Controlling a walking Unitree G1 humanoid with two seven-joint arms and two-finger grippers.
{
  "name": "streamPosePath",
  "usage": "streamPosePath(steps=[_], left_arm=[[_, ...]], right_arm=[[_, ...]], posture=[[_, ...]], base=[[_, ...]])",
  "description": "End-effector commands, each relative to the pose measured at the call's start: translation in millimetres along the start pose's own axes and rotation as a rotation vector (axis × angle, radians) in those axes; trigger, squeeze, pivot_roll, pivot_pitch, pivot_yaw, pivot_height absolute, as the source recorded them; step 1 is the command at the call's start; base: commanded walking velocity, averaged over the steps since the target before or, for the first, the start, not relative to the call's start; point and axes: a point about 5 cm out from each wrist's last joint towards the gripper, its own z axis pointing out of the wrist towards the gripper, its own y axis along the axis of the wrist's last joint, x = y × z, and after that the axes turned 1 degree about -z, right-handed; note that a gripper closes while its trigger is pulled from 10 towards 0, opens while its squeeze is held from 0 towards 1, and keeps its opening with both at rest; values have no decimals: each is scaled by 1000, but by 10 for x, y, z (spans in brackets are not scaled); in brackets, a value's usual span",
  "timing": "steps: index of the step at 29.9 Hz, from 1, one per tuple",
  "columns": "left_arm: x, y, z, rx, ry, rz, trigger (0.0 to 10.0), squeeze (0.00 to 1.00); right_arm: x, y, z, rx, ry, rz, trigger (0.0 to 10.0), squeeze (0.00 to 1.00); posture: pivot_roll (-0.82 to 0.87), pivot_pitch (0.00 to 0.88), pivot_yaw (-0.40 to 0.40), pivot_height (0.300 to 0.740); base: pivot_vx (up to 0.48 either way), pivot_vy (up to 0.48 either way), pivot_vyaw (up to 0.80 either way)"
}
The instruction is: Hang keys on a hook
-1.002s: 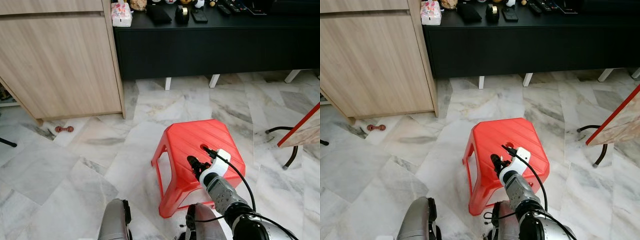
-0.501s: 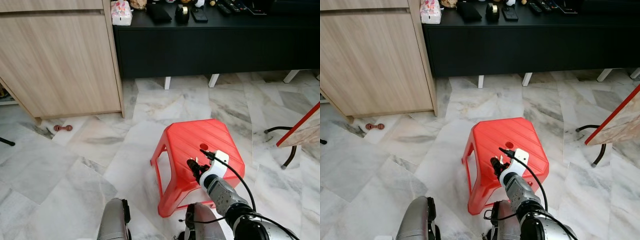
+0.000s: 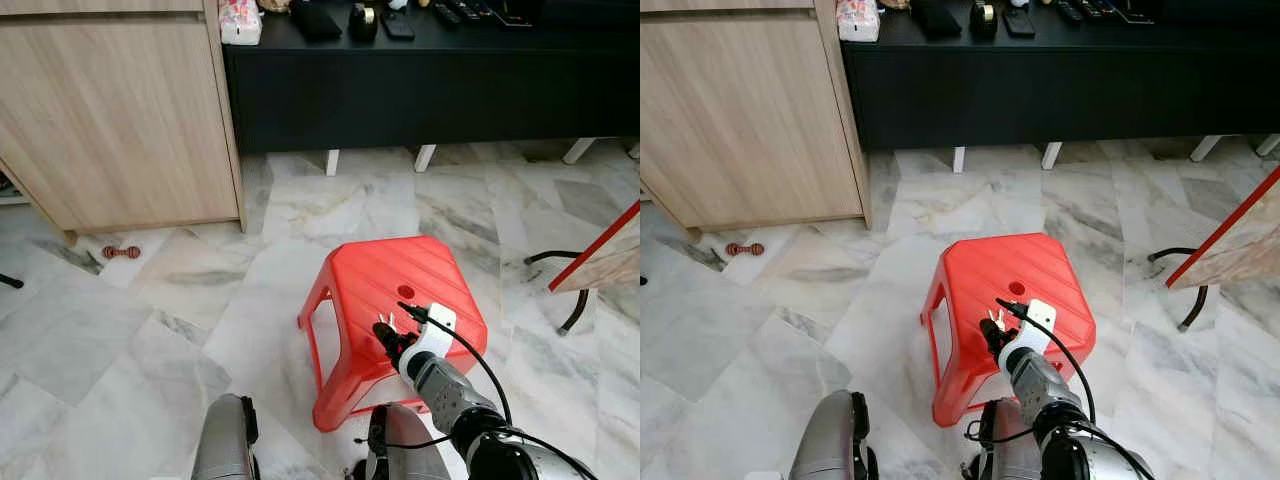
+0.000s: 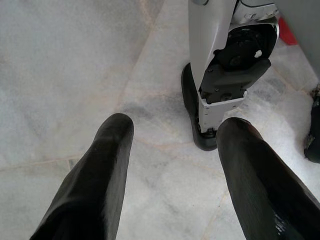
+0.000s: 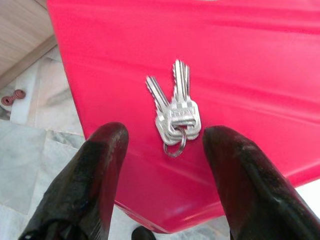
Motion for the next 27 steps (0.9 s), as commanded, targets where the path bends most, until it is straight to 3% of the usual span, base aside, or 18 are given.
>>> streamPosePath(steps=[1, 3, 4, 5, 6, 7, 8, 27], left_arm=[[-492, -352, -145, 121, -161, -15, 10000, 0], [-505, -377, -162, 125, -162, -20, 10000, 0], [-506, -384, -165, 127, -162, -21, 10000, 0], [-510, -390, -169, 129, -163, -21, 10000, 0], [-513, -400, -176, 131, -163, -22, 10000, 0], [-514, -404, -178, 132, -163, -23, 10000, 0], [-512, -410, -182, 134, -163, -24, 10000, 0], [-562, -439, -195, 151, -177, -35, 10000, 0]], right_arm=[[-82, -74, -26, 29, -24, 2, 10000, 0], [-94, -90, -31, 37, -25, -5, 10000, 0], [-93, -92, -31, 38, -23, -7, 4588, 0], [-94, -93, -32, 39, -22, -8, 3686, 0], [-98, -95, -33, 39, -22, -8, 1294, 0], [-101, -97, -34, 40, -23, -8, 1294, 0], [-103, -102, -35, 41, -25, -8, 39, 0], [-112, -122, -43, 56, -6, -55, 0, 0]], posture=[[111, 239, -157, 598], [111, 250, -160, 598], [111, 250, -160, 598], [113, 257, -161, 598], [113, 259, -161, 598], [113, 259, -161, 598], [113, 259, -161, 598], [103, 263, -169, 598]], base=[[0, 0, 0], [0, 0, 0], [0, 0, 0], [0, 0, 0], [0, 0, 0], [0, 0, 0], [0, 0, 0], [0, 0, 0]])
